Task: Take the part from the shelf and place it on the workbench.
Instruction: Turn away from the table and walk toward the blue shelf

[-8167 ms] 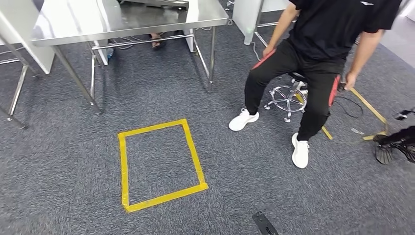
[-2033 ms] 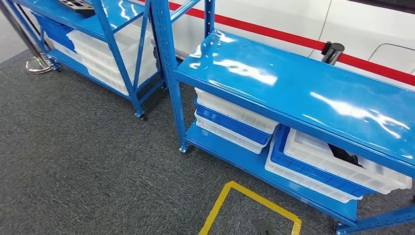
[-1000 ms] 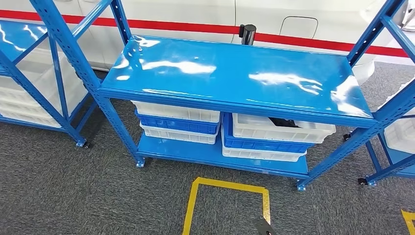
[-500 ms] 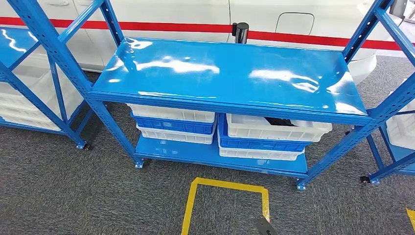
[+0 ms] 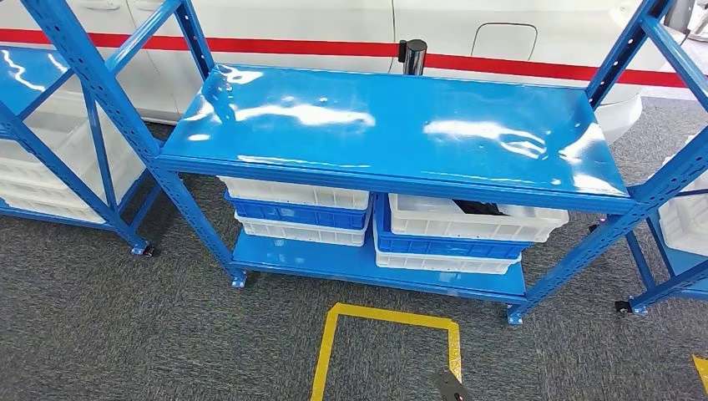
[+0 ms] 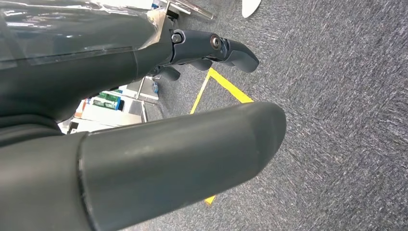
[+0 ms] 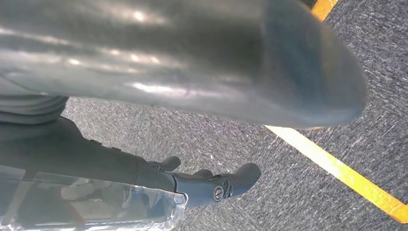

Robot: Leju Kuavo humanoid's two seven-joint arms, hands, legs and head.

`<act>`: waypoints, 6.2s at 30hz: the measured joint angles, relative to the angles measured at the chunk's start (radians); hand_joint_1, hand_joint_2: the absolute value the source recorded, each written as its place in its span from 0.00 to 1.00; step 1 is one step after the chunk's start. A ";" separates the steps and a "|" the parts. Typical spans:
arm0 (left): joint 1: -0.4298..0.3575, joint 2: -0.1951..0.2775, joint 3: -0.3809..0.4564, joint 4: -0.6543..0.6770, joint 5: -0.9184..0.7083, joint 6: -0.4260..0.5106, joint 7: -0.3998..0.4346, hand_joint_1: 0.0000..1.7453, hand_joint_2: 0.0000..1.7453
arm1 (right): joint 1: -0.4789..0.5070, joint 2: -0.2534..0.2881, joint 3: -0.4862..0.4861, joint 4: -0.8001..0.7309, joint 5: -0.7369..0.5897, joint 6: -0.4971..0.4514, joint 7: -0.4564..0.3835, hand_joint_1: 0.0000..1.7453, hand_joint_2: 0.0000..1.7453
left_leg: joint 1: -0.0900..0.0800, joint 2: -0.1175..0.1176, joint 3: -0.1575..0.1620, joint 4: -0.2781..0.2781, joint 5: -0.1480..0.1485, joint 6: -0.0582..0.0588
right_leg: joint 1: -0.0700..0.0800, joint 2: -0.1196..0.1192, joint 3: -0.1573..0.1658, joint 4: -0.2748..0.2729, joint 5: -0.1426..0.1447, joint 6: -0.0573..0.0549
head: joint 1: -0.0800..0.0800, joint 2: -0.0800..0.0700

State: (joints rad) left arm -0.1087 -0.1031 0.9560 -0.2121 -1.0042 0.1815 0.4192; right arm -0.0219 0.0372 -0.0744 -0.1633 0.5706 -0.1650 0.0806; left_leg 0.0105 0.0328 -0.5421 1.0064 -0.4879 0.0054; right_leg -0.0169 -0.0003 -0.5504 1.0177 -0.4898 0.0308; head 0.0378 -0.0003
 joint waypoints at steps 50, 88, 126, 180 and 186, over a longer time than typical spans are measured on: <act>-0.002 -0.007 0.012 0.001 0.019 0.003 -0.001 0.00 0.00 | -0.004 -0.007 0.002 0.000 0.025 0.008 -0.003 0.00 0.00 | -0.017 -0.024 0.011 0.024 -0.027 0.041 | 0.017 0.018 -0.037 0.016 0.033 -0.012 | -0.006 0.000; -0.003 -0.012 0.015 0.001 0.017 0.012 -0.001 0.00 0.00 | -0.005 -0.010 0.002 0.000 0.031 0.011 -0.006 0.00 0.00 | -0.004 -0.024 -0.057 0.009 0.054 0.003 | 0.010 0.010 0.018 -0.004 -0.020 -0.016 | -0.009 0.000; -0.009 -0.009 0.015 0.001 0.008 0.005 -0.002 0.00 0.00 | -0.002 -0.003 0.001 0.000 0.026 0.014 0.000 0.00 0.00 | 0.000 -0.086 -0.024 0.011 0.018 0.036 | -0.005 0.129 -0.004 -0.002 0.002 0.005 | -0.011 0.000; 0.082 0.022 -0.318 -0.062 0.364 -0.055 -0.002 0.00 0.00 | 0.059 -0.013 0.005 -0.064 -0.175 0.037 0.012 0.00 0.00 | -0.012 0.020 -0.033 -0.011 0.045 0.010 | 0.000 -0.008 0.026 -0.027 -0.002 0.005 | -0.007 0.000; 0.119 0.038 -0.458 -0.092 0.511 -0.083 -0.002 0.00 0.00 | 0.085 -0.018 0.019 -0.095 -0.265 0.066 -0.009 0.00 0.00 | -0.012 0.020 -0.033 -0.011 0.045 0.010 | 0.000 -0.008 0.020 -0.027 -0.002 0.005 | -0.007 0.000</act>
State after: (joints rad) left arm 0.0098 -0.0650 0.4975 -0.3042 -0.4929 0.0985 0.4173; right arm 0.0634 0.0194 -0.0557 -0.2587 0.3053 -0.0989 0.0720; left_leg -0.0019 0.0531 -0.5749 0.9954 -0.4432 0.0150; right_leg -0.0170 -0.0080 -0.5299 0.9902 -0.4916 0.0355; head 0.0310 -0.0004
